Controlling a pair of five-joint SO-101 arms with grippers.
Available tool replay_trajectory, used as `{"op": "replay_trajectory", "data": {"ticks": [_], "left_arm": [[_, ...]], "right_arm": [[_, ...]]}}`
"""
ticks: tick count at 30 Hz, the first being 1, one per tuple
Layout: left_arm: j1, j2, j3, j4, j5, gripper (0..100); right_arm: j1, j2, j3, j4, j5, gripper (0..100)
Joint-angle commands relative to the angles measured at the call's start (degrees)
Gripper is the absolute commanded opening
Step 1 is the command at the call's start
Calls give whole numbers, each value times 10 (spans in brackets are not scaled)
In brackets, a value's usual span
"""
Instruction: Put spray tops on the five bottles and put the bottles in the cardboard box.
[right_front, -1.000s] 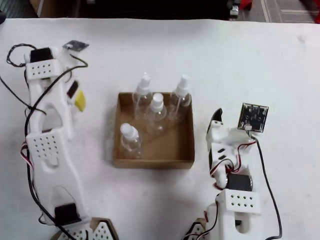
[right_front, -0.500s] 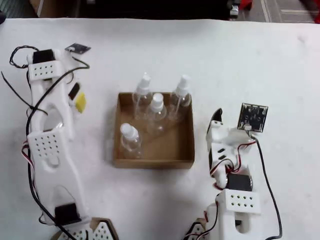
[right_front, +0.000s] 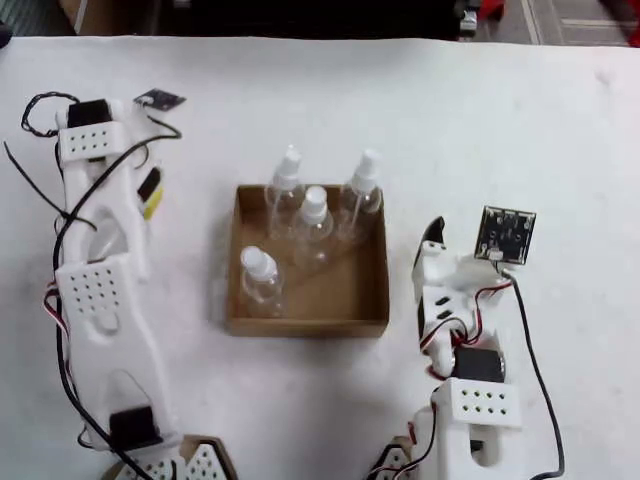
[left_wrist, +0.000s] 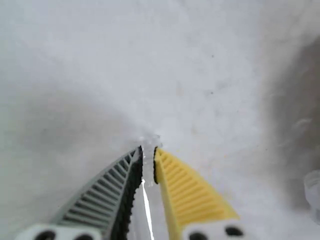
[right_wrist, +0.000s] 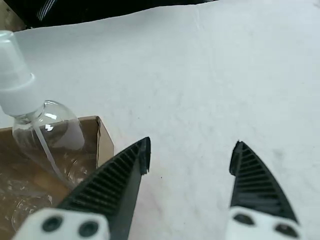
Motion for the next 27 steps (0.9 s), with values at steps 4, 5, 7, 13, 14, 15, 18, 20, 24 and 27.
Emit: {"op": "replay_trajectory", "data": {"ticks": [4,5,7,13,14,15,18,20,24,27], "left_arm": [[4,-17,-6,9,-2,185],[3,-17,-7,9,-2,196],[2,-17,-10,9,-2,195],[7,-36,-5,10,-4,200],[7,-52,-5,10,-4,202],[7,-69,-5,10,-4,211],[6,-121,-2,11,-5,253],[7,-153,28,11,-7,259],[18,-196,124,10,-45,256],[18,-203,143,8,-47,255]], "right_arm": [[-2,-3,-3,-11,7,233],[-2,-3,-3,-11,7,233],[-2,-3,-3,-11,7,233],[-2,-3,-3,-11,8,233],[-2,-3,-3,-11,8,233],[-2,-3,-3,-11,8,233],[-3,-3,-3,-11,8,233],[-3,-3,-3,-11,8,233],[-3,-3,-3,-11,8,233],[-3,-3,-3,-11,8,233]]}}
